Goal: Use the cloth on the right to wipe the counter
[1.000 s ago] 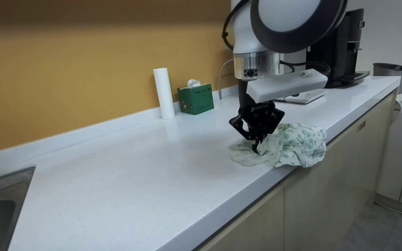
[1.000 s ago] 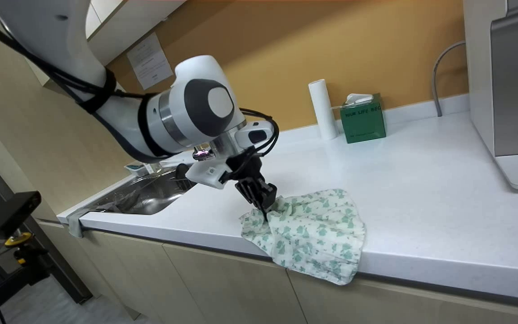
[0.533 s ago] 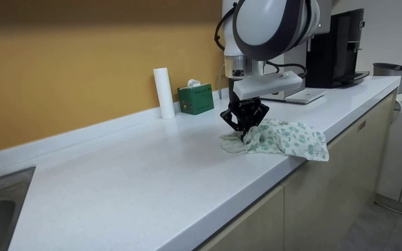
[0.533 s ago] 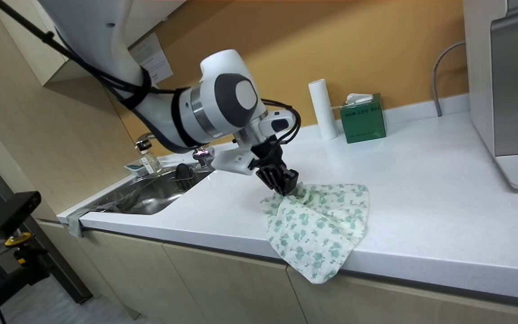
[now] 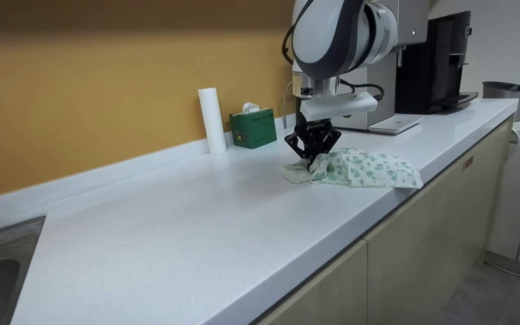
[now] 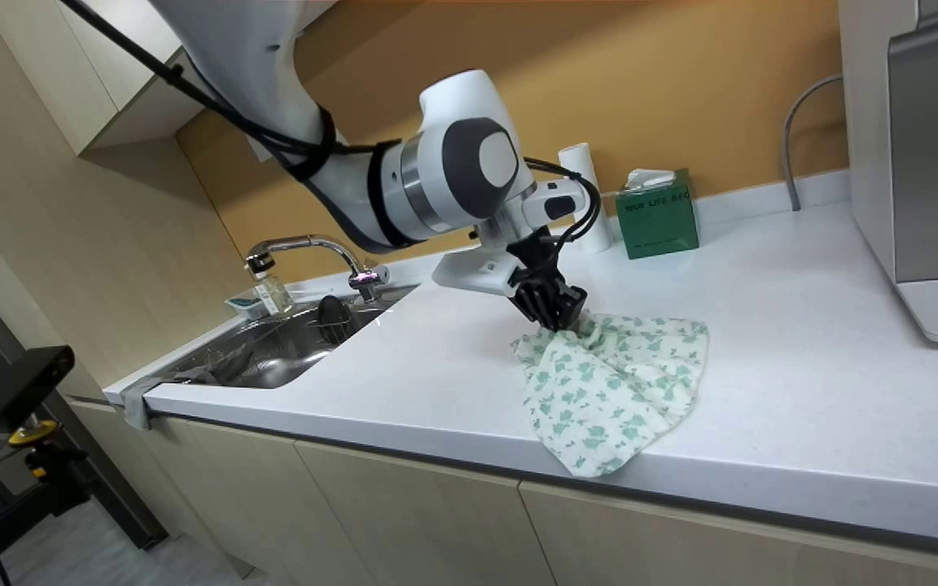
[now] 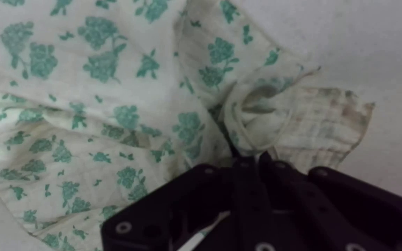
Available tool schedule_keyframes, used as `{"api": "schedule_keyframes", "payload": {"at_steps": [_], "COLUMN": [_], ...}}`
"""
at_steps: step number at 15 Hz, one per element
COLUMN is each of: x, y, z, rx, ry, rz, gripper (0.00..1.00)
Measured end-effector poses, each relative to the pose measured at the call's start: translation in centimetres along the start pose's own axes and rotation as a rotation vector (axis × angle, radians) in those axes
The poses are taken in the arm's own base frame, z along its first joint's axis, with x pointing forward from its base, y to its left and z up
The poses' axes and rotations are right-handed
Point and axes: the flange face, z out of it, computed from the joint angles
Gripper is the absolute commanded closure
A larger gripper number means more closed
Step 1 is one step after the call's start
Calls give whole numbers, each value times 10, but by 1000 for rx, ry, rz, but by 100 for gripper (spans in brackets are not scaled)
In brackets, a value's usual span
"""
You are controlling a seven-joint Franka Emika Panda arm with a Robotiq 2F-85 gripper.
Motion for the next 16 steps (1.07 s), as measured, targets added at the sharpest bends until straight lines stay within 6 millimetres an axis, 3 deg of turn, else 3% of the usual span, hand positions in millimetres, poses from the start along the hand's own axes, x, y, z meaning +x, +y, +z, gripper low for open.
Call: {"api": "schedule_keyframes", "payload": {"at_steps": [4, 5, 7, 11, 13, 16], "x": [10, 12, 15, 18, 21, 29], "y": [16, 21, 30, 35, 35, 38], "z": [0, 0, 1, -4, -17, -57], "rx": [-9, -11, -7, 5, 14, 30], "ry": [8, 9, 7, 9, 27, 61], "rz": [31, 42, 65, 74, 68, 66], "gripper": [99, 70, 64, 36, 22, 3]}}
